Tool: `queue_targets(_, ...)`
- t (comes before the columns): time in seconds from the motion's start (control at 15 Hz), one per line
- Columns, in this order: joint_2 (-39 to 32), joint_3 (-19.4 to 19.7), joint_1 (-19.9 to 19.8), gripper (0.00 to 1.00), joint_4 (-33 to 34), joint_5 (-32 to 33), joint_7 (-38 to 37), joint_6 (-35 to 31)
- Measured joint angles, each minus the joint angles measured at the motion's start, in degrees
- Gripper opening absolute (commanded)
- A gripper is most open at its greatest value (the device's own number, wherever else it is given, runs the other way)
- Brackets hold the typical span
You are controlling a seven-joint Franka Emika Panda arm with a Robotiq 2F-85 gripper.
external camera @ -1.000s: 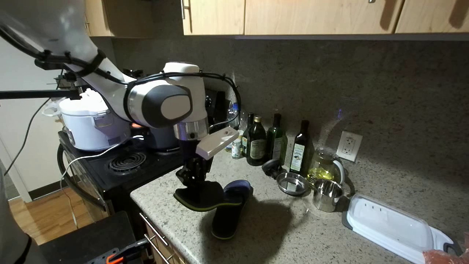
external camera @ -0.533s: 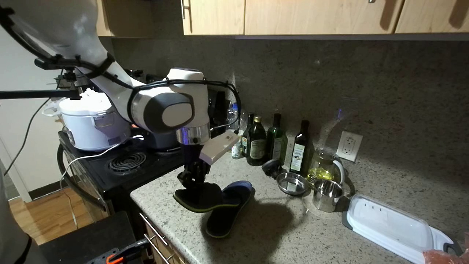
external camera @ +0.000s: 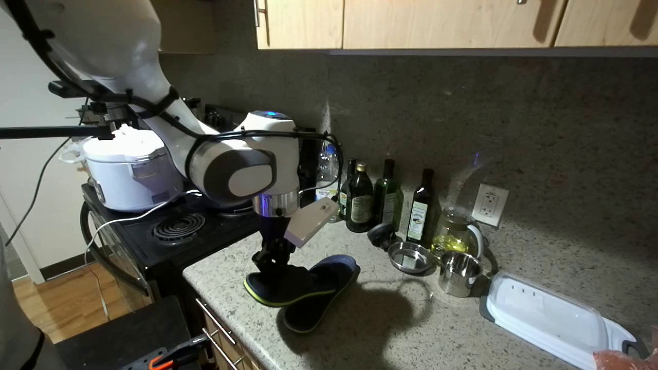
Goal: Fold the slippers together
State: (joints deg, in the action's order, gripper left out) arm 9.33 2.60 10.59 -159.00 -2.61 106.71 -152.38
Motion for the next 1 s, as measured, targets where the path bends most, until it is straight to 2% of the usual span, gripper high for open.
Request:
queue_targets(0.2, -1.2, 0.0, 0.2, 0.04, -0.3, -2.9, 1.1, -2.5)
queue_targets(1.0, -3.1, -0.2, 1.7, 0.04, -1.0, -21.3, 14.8, -7.1)
